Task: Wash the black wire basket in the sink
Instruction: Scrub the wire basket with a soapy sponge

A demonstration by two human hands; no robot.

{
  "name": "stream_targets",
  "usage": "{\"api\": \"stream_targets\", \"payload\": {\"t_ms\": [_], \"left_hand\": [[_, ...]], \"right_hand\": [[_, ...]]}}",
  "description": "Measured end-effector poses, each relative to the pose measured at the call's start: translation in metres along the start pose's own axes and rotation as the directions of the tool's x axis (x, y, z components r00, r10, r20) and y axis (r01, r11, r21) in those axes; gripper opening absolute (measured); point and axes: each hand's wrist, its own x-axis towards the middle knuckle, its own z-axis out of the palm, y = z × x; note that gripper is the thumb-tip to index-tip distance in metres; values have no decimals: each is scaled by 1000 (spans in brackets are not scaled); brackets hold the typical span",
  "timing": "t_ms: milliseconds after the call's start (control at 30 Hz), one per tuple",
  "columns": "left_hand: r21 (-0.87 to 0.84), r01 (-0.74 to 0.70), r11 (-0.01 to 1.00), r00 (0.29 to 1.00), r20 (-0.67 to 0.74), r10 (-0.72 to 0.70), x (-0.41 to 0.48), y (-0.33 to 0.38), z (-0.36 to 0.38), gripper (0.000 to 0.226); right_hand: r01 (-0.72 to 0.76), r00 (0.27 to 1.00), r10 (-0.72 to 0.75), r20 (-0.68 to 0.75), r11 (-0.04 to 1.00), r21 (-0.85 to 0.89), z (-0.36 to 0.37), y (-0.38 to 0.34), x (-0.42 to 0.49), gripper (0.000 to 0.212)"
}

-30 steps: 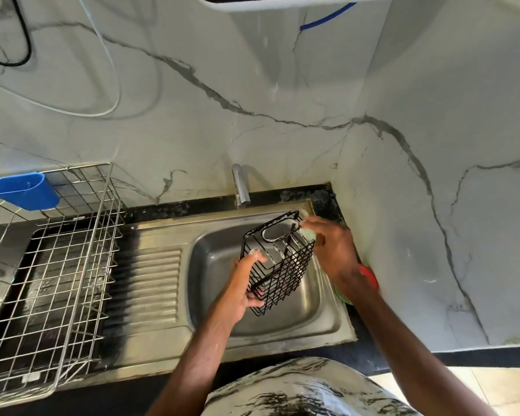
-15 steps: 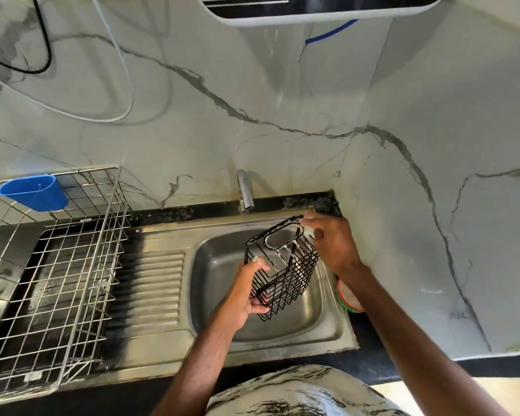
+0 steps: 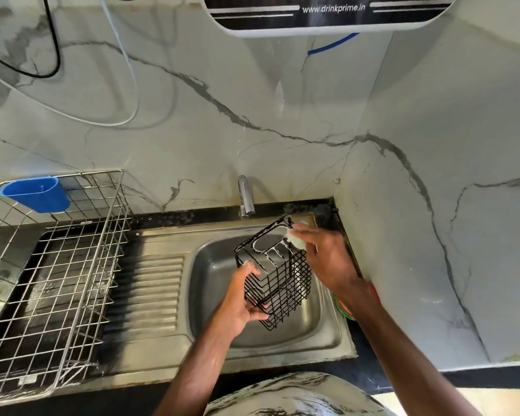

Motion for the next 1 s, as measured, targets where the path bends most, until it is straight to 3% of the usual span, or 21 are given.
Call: {"api": "stream_targets", "payload": {"t_ms": [200,400,500,633,733,800,867,933,1000], "left_hand": [[63,-13,998,1000,13,13,1,-3,0,22],[137,-27,990,997,79,17,-7,-6,11,35],[43,-8,999,999,43,6,-6,-1,10,25],[-17,17,1000,997,-72,-18,-2,-3,5,39],[-26,17,1000,999,-33,-17,-2,-1,2,26],[-39,8,999,1000,-7,-8,-1,-2,-1,13],[-42,14,999,1000,11,-13,-2,-3,0,16],[-38,9,999,1000,14,-9,-5,-2,3,10],[-67,21,998,1000,0,-21,-5,0,5,10]], "right_hand": [[37,998,-37,41,999,10,-7,-3,-14,46],[-32,999,32,-21,999,8,6,-12,15,38],[104,993,-106,47,994,42,20,-36,2,42],[287,942,-302,145,951,115,37,-57,-25,56],[247,956,-262,135,962,117,25,-40,-22,61],[129,985,-141,102,985,111,11,-19,-15,59],[35,997,-42,71,994,104,4,-1,-11,56],[29,998,-34,53,996,86,5,-2,-14,57],[125,991,-128,36,989,82,10,-21,-25,60]]}}
